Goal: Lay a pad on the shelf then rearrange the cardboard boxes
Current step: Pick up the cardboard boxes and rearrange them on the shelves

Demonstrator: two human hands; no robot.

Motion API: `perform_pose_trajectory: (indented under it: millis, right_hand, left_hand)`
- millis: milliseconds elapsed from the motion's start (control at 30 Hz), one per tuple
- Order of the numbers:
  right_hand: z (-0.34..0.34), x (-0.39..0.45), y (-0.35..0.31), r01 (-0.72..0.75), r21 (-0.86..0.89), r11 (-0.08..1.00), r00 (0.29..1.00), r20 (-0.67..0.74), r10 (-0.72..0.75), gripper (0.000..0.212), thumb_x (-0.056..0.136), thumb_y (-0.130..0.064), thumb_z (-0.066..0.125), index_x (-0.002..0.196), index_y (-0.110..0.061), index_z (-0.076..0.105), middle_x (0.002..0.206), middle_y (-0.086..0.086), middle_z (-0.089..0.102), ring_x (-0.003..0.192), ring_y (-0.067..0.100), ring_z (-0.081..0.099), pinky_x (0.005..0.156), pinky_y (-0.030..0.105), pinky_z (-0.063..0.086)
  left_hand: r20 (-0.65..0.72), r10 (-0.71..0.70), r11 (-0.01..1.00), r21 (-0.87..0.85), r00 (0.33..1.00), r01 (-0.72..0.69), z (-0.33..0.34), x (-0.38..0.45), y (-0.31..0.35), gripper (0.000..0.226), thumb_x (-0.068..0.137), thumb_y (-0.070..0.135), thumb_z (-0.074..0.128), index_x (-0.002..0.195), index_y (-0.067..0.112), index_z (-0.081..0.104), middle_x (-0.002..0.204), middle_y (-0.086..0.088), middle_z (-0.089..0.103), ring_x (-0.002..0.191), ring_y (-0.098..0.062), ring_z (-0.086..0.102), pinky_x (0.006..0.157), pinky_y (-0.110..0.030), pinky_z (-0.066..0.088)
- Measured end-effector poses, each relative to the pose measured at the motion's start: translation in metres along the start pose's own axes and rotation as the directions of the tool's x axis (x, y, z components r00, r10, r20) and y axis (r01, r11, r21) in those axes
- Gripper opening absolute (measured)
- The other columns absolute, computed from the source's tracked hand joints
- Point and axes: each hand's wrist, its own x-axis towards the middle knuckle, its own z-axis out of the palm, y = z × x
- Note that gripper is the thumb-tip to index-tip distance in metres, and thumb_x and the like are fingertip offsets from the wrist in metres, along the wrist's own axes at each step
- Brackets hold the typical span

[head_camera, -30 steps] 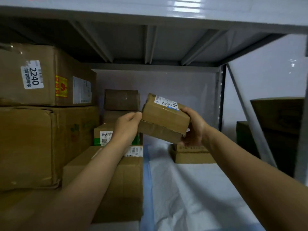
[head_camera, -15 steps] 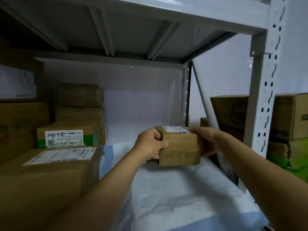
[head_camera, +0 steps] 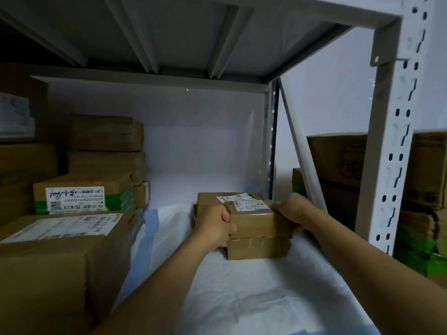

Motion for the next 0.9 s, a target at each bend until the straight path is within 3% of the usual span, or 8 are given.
perform_pose_trajectory:
  millis: [100, 200, 333, 433, 567, 667, 767, 900]
  right_hand:
    - [0.004, 0.002, 0.003, 0.009, -0.014, 1.000, 1.000, 0.022, -0.009, 0.025, 0.096, -0.035, 0.048, 0.098, -0.011, 0.056, 0.090, 0.011, 0.061, 0.083, 0.025, 0.062, 0.081, 0.036, 0.054]
    - [0.005, 0.003, 0.006, 0.005, -0.035, 0.999, 1.000, 0.007, -0.005, 0.027, 0.096, -0.037, 0.049, 0.090, -0.011, 0.056, 0.082, 0.009, 0.059, 0.071, 0.020, 0.058, 0.074, 0.033, 0.050]
    - [0.006, -0.004, -0.008, 0.109, -0.286, 0.952, 0.935, -0.295, -0.195, 0.032, 0.087, -0.044, 0.059, 0.096, -0.013, 0.062, 0.099, 0.009, 0.062, 0.083, 0.022, 0.061, 0.074, 0.035, 0.053]
    - [0.019, -0.024, -0.043, 0.330, -0.188, 0.925, 0.830, -0.409, -0.379, 0.019, 0.088, -0.036, 0.060, 0.096, -0.019, 0.062, 0.102, 0.007, 0.059, 0.083, 0.024, 0.061, 0.073, 0.039, 0.055]
    - [0.056, -0.055, -0.092, 0.518, 0.184, 0.835, 0.853, -0.186, -0.488, 0.020, 0.088, -0.024, 0.059, 0.076, -0.010, 0.067, 0.068, 0.005, 0.060, 0.068, 0.023, 0.057, 0.067, 0.034, 0.048]
    - [0.084, -0.084, -0.119, 0.479, 0.383, 0.790, 0.840, 0.062, -0.539, 0.018, 0.089, -0.020, 0.061, 0.090, -0.004, 0.070, 0.080, 0.010, 0.064, 0.073, 0.019, 0.055, 0.063, 0.027, 0.045]
    - [0.105, -0.113, -0.131, 0.370, 0.485, 0.792, 0.784, 0.295, -0.547, 0.018, 0.094, -0.026, 0.056, 0.092, -0.011, 0.065, 0.095, 0.007, 0.062, 0.088, 0.020, 0.057, 0.069, 0.028, 0.048]
    - [0.118, -0.139, -0.134, 0.328, 0.482, 0.812, 0.731, 0.415, -0.541, 0.033, 0.094, -0.045, 0.048, 0.108, -0.016, 0.056, 0.101, 0.003, 0.062, 0.090, 0.017, 0.062, 0.081, 0.033, 0.051]
  left_hand:
    - [-0.003, -0.022, 0.999, 0.047, 1.000, 0.022, 0.000, -0.004, 0.000, 0.028, 0.085, 0.002, 0.065, 0.069, 0.016, 0.047, 0.075, -0.009, 0.060, 0.069, -0.025, 0.061, 0.076, -0.045, 0.060]
    - [-0.002, -0.023, 0.997, 0.074, 1.000, 0.023, -0.001, -0.015, 0.005, 0.028, 0.085, 0.004, 0.066, 0.069, 0.017, 0.047, 0.081, -0.012, 0.061, 0.077, -0.028, 0.064, 0.082, -0.048, 0.058]
    - [-0.033, 0.066, 0.986, 0.157, 0.997, -0.061, -0.013, -0.034, 0.012, 0.007, 0.085, 0.006, 0.064, 0.091, 0.009, 0.061, 0.100, -0.014, 0.065, 0.095, -0.028, 0.062, 0.084, -0.035, 0.051]
    - [-0.219, 0.172, 0.981, 0.130, 0.960, -0.146, -0.034, -0.046, 0.017, 0.005, 0.085, 0.014, 0.065, 0.085, 0.016, 0.061, 0.099, -0.006, 0.065, 0.094, -0.022, 0.060, 0.080, -0.030, 0.049]
    - [-0.459, 0.265, 0.964, 0.115, 0.848, -0.239, -0.073, -0.069, 0.018, 0.010, 0.086, 0.018, 0.064, 0.076, 0.016, 0.065, 0.081, 0.001, 0.065, 0.078, -0.014, 0.059, 0.068, -0.024, 0.044]
    - [-0.630, 0.321, 0.946, 0.174, 0.707, -0.275, -0.106, -0.095, 0.010, 0.014, 0.089, 0.016, 0.058, 0.082, 0.009, 0.069, 0.083, -0.003, 0.068, 0.080, -0.019, 0.061, 0.073, -0.030, 0.048]
    - [-0.755, 0.283, 0.958, 0.197, 0.592, -0.208, -0.137, -0.125, -0.009, 0.019, 0.097, 0.017, 0.049, 0.096, 0.015, 0.068, 0.093, 0.005, 0.063, 0.088, -0.010, 0.057, 0.075, -0.024, 0.048]
    - [-0.886, 0.180, 0.984, 0.155, 0.427, -0.093, -0.176, -0.159, -0.038, 0.033, 0.095, -0.002, 0.040, 0.112, 0.014, 0.063, 0.109, 0.004, 0.061, 0.103, -0.010, 0.054, 0.087, -0.022, 0.040]
